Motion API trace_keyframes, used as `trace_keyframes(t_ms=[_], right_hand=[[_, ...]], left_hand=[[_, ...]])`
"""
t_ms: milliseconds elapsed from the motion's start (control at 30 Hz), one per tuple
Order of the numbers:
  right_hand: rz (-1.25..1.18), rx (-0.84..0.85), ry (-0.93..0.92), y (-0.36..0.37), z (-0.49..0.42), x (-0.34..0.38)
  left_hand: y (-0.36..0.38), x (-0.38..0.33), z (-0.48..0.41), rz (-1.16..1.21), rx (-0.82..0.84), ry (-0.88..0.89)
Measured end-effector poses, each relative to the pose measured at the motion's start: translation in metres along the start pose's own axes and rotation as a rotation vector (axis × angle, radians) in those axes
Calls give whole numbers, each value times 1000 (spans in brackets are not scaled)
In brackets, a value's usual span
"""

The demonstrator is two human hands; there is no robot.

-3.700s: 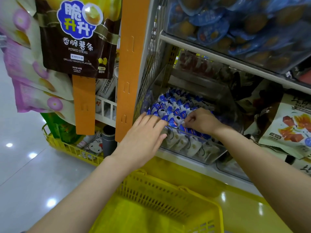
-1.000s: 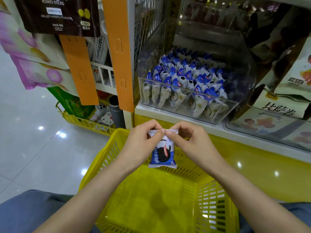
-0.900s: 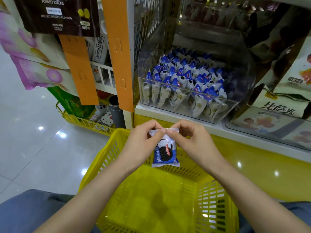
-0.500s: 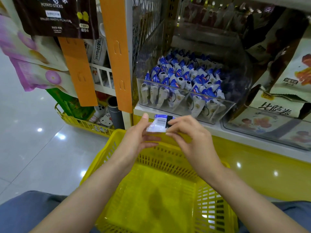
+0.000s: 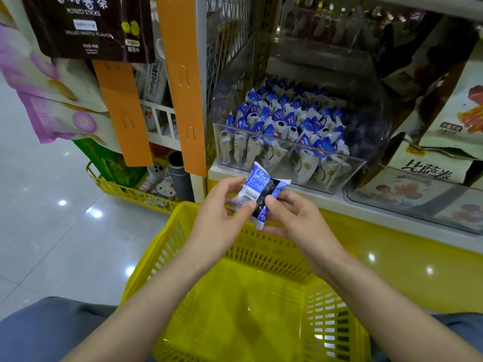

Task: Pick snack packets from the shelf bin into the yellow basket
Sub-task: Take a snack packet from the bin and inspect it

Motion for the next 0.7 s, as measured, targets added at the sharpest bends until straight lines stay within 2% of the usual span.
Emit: trace_keyframes(t_ms=[67, 133, 267, 467, 700], right_hand=[[-63, -26, 5, -2, -1, -1], [-76, -50, 9, -2, -2, -2], [14, -44, 13, -3, -2, -4], [20, -43, -37, -3, -3, -3], [169, 12, -100, 1, -4, -11]], left_hand=[[-1, -7, 5, -280, -92, 154], [2, -9, 10, -375, -80, 216], [3, -6, 10, -220, -37, 144], [4, -5, 7, -116, 24, 117], [6, 2, 9, -339, -1, 166]])
Point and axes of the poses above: each hand's wrist, its own z-axis away from the middle knuckle, its own y-axis out of the palm, x = y × z, the point moved 5 cm from there along -z, towards the middle knuckle, and after that the axes turned 15 degrees about -z, right-handed, at the moved point
